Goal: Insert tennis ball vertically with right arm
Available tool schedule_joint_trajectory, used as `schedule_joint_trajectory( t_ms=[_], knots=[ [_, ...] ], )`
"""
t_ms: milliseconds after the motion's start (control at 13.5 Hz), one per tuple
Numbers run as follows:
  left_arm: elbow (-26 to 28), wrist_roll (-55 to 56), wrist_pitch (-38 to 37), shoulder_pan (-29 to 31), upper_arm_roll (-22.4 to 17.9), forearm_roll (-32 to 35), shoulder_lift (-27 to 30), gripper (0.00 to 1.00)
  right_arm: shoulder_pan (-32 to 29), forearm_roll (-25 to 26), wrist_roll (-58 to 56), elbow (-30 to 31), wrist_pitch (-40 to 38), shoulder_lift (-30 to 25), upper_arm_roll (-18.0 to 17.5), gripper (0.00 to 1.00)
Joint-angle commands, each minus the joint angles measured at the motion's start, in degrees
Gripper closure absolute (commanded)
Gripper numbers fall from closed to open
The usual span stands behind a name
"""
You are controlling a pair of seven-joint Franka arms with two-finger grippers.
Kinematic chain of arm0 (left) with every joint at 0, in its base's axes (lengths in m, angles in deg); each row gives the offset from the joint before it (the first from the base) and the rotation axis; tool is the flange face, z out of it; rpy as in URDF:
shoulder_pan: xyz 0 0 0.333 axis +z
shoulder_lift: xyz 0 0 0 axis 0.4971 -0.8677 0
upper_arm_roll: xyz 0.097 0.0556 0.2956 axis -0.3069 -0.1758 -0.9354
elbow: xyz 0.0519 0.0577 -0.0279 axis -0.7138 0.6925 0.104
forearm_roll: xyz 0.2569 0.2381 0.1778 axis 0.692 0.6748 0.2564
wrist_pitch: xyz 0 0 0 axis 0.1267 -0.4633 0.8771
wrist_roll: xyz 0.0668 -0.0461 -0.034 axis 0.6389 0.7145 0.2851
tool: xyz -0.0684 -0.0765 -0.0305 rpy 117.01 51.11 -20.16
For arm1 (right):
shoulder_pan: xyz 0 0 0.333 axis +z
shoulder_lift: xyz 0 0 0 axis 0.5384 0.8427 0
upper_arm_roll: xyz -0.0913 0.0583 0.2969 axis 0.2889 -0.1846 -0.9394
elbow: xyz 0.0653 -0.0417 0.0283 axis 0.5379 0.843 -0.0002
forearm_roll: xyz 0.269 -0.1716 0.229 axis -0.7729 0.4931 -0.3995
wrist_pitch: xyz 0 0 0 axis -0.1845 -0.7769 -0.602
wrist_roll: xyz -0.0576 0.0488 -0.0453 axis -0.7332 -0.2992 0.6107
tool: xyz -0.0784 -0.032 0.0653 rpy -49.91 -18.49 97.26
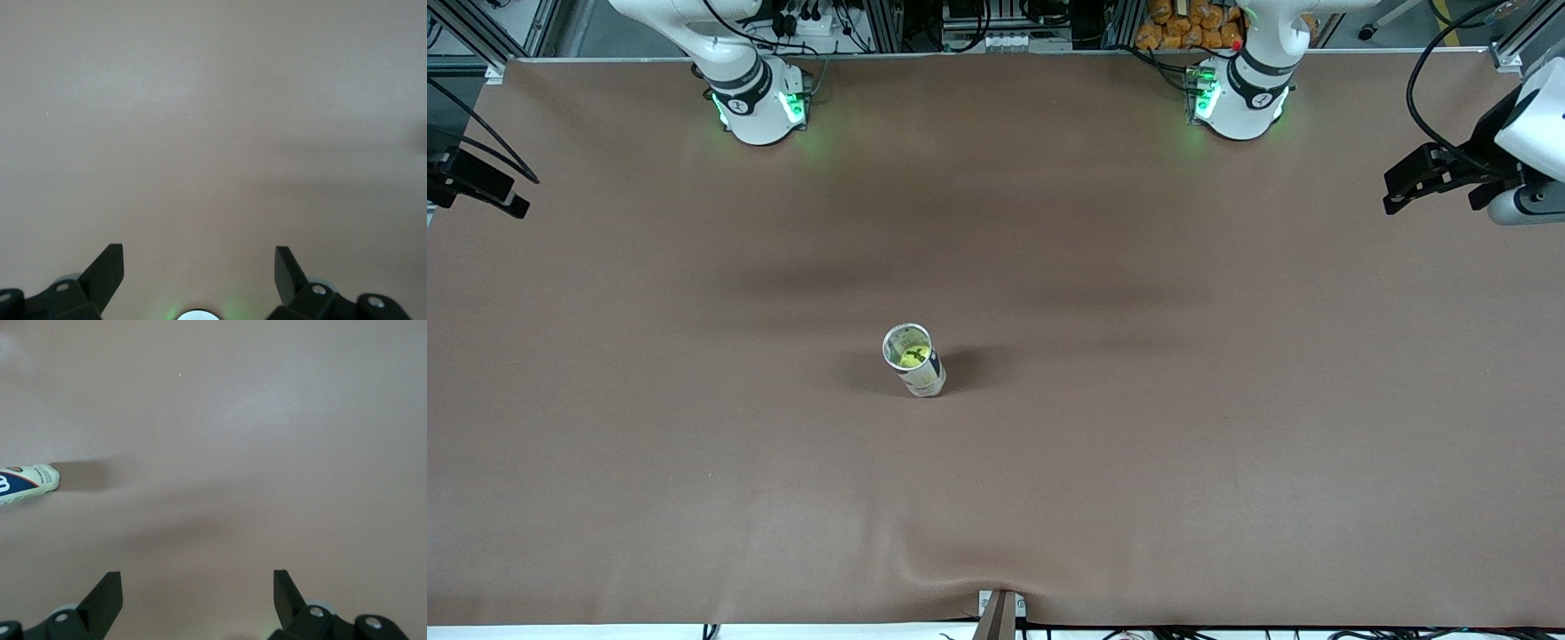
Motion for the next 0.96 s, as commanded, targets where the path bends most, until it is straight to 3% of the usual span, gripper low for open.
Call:
schedule_joint_trajectory(
  t_ms=[0, 888],
  knots=[
    [-0.7, -0.8, -1.2, -0.3, -0.3, -0.9, 0.9, 0.00, -0.9, -0.8, -0.3, -0.7, -0.3, -0.2, -0.6, 0.00],
    [-1.3, -1.1, -2.0, 0.2, 0.8, -2.2, 0.9, 0.00, -0.7, -0.8, -0.2, -1.2, -0.5, -0.1, -0.6, 0.00]
  ],
)
